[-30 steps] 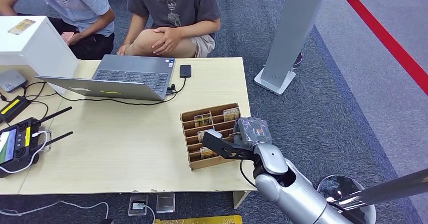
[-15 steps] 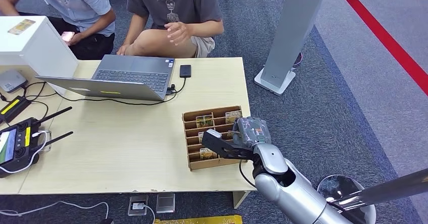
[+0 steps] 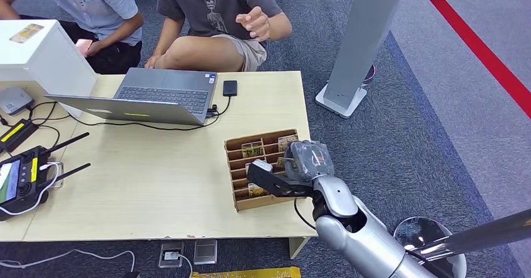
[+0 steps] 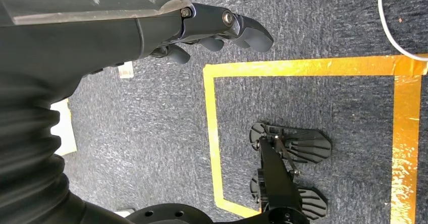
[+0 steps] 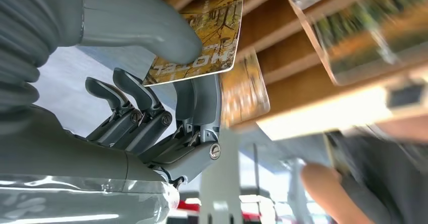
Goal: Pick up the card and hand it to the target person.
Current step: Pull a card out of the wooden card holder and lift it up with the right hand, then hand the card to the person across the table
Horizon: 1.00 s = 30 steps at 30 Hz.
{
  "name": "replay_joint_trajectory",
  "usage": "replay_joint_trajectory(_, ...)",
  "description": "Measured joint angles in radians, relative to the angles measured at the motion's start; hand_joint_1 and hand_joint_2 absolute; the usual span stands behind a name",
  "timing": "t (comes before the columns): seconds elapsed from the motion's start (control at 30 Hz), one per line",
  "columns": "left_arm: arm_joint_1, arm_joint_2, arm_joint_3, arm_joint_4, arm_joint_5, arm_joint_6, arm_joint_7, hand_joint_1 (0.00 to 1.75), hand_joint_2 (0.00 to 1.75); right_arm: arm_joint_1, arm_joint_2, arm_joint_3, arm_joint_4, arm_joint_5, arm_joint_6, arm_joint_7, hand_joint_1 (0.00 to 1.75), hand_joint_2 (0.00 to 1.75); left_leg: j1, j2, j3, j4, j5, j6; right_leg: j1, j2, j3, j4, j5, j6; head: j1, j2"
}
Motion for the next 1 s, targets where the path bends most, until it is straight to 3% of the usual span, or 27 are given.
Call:
replay_joint_trajectory(0.27, 0.001, 0.000, 0.000, 0.000, -0.006, -0.011, -0.022, 0.00, 1.75, -0.056, -0.006, -0.027, -0.143, -0.020, -0.008, -0.142, 1.71, 1.75, 0.000, 0.000, 0.000, 0.000, 0.000, 0.000, 0.000, 0.000, 0.000, 0.000, 0.000, 0.000, 0.000, 0.000)
replay_joint_trajectory(0.5, 0.000, 0.000, 0.000, 0.000, -0.017, -0.018, -0.043, 0.00, 1.75, -0.222, 0.011, -0.030, -0.109, -0.098, -0.021, -0.235, 1.71, 1.75, 0.000, 0.000, -0.001, 0.000, 0.000, 0.000, 0.000, 0.000, 0.000, 0.001, 0.000, 0.000, 0.001, 0.000)
replay_joint_trajectory(0.6, -0.004, 0.000, -0.001, 0.000, -0.031, -0.025, -0.050, 0.00, 1.75, -0.331, 0.048, -0.025, 0.022, -0.160, -0.067, -0.318, 1.71, 1.75, 0.000, 0.000, -0.001, 0.000, 0.001, 0.000, 0.000, -0.001, 0.000, 0.001, 0.001, 0.000, 0.001, 0.000)
replay_joint_trajectory(0.73, -0.018, 0.000, -0.003, 0.000, -0.049, -0.032, -0.043, 0.00, 1.75, -0.498, 0.130, -0.012, 0.304, -0.209, -0.110, -0.417, 1.71, 1.75, 0.000, -0.001, -0.002, 0.000, 0.002, 0.000, 0.000, -0.002, -0.001, 0.002, 0.001, 0.000, 0.000, 0.000)
replay_joint_trajectory(0.87, -0.025, -0.001, -0.006, 0.000, -0.047, -0.032, -0.049, 0.00, 1.75, -0.607, 0.212, 0.005, 0.573, -0.202, -0.119, -0.418, 1.71, 1.75, 0.000, -0.002, -0.003, 0.000, 0.002, -0.001, 0.000, -0.003, -0.001, 0.002, 0.001, 0.000, -0.001, 0.000)
replay_joint_trajectory(1.0, -0.022, -0.001, -0.006, 0.000, -0.037, -0.031, -0.053, 0.00, 1.75, -0.659, 0.260, 0.016, 0.739, -0.190, -0.124, -0.412, 1.71, 1.75, 0.000, -0.002, -0.003, 0.000, 0.002, -0.001, 0.000, -0.003, -0.001, 0.002, 0.001, 0.000, -0.001, 0.000)
